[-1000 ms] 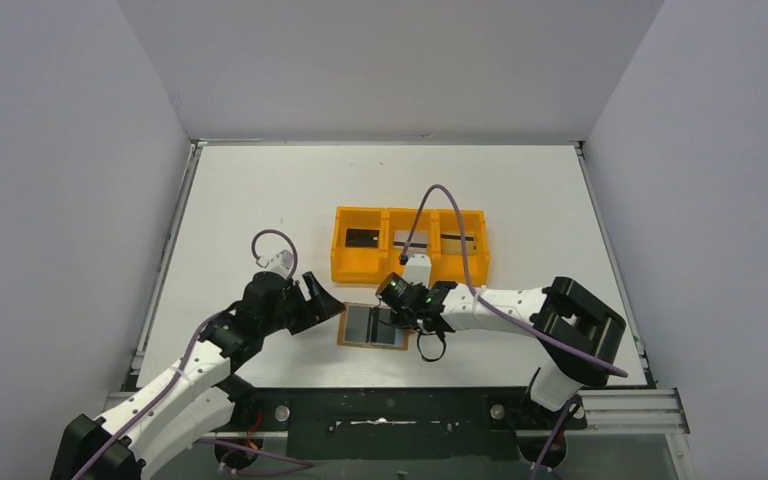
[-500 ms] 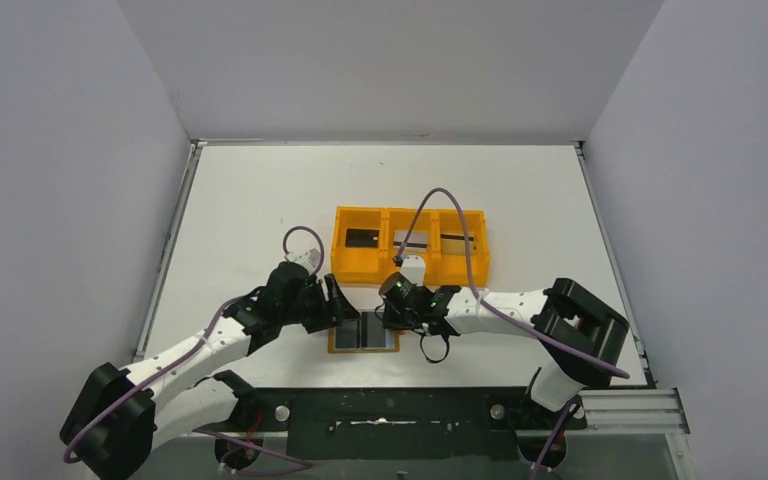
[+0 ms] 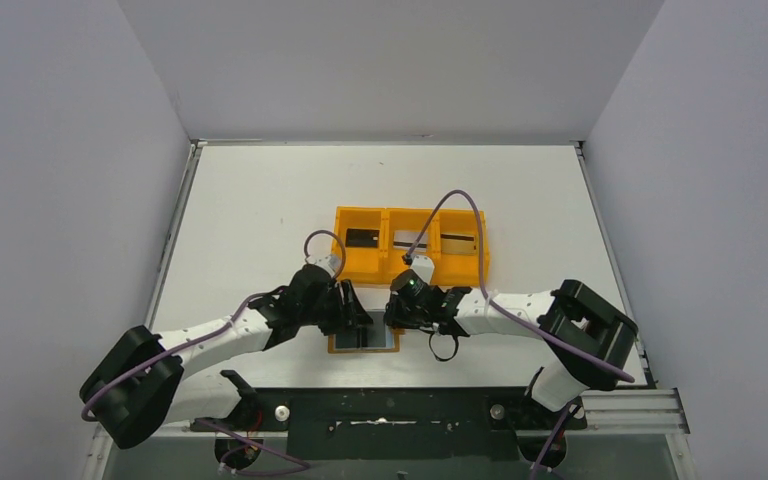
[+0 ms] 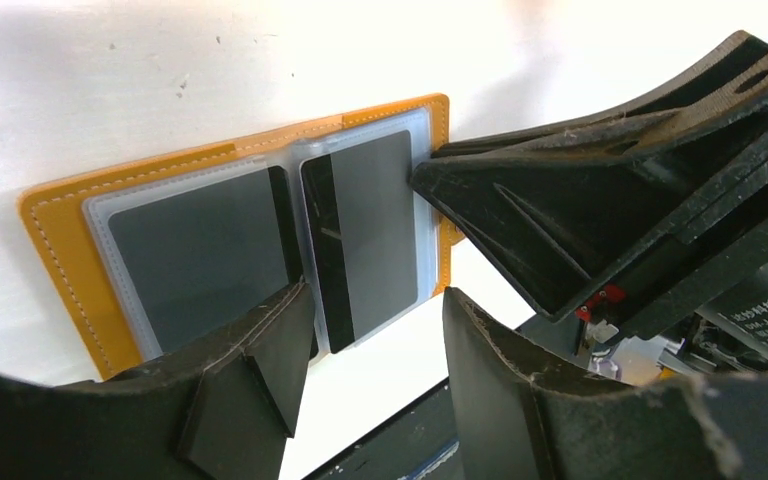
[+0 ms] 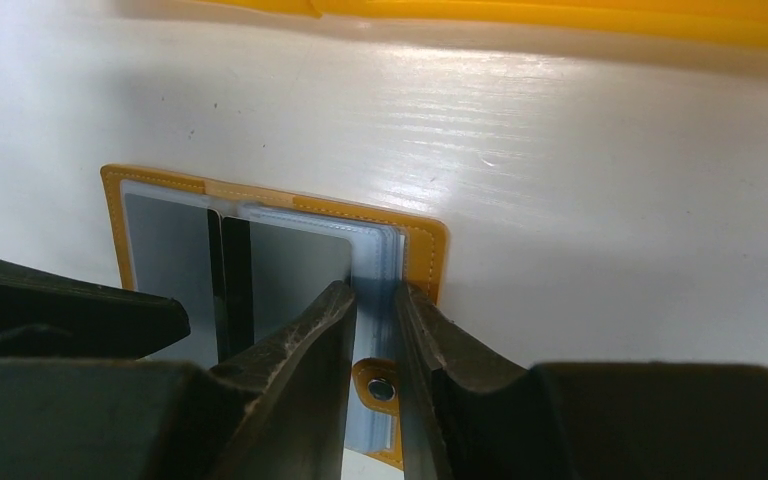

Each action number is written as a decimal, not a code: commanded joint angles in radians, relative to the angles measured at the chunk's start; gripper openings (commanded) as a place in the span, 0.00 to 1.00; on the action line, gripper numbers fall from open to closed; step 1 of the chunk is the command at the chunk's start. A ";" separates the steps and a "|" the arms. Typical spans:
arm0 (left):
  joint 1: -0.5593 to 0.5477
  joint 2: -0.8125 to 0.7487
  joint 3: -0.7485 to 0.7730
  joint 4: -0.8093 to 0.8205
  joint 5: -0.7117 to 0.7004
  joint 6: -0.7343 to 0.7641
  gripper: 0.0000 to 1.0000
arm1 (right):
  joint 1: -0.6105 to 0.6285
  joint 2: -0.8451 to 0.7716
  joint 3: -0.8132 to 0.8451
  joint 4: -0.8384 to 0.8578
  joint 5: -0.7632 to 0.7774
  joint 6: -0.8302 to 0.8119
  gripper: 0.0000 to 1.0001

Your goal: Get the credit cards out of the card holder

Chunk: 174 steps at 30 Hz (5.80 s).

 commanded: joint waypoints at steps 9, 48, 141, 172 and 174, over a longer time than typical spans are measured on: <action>-0.016 0.098 -0.039 0.099 -0.016 -0.017 0.42 | -0.008 0.027 -0.014 0.020 -0.015 0.034 0.19; -0.018 0.013 -0.085 0.059 -0.087 -0.052 0.00 | -0.009 0.033 0.074 -0.117 0.048 0.003 0.10; 0.007 -0.112 -0.212 0.182 -0.125 -0.195 0.00 | 0.001 0.070 0.122 -0.102 -0.007 -0.015 0.06; 0.008 -0.146 -0.109 0.002 -0.155 -0.106 0.00 | 0.039 0.134 0.186 -0.238 0.046 0.010 0.08; 0.008 -0.155 -0.107 -0.009 -0.163 -0.103 0.00 | 0.039 0.136 0.186 -0.239 0.045 0.011 0.08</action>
